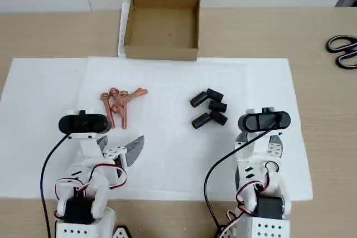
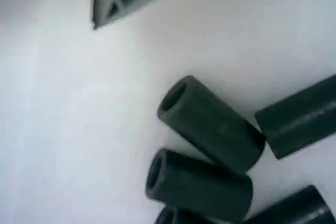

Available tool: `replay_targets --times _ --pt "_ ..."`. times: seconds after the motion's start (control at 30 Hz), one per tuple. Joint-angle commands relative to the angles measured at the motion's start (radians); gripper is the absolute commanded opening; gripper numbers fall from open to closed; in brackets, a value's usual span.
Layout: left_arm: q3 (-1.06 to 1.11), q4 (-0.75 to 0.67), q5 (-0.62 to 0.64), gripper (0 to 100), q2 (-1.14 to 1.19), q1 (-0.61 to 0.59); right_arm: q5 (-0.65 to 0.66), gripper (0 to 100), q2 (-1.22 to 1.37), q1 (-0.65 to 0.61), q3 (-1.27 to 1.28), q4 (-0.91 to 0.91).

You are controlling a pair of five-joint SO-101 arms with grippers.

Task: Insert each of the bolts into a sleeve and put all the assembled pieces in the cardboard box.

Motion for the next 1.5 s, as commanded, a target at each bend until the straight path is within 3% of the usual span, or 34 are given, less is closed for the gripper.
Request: replay_targets --times 0.0,0.97,1.23,1.47 --pt "-0.004 -0.023 -0.002 34 -0.011 0.006 0.006 25.4 -0.002 0.002 0.009 0.005" --pt "-0.012 0.006 0.0 34 -0.011 0.0 0.009 25.4 -0.002 0.005 -0.029 0.027" --pt "-0.272 0.166 0.0 34 -0.005 -0.002 0.008 25.4 0.005 0.001 -0.428 0.257" --pt "-0.469 0.173 0.0 34 0.006 -0.002 0.008 25.4 0.008 0.001 -0.683 0.259"
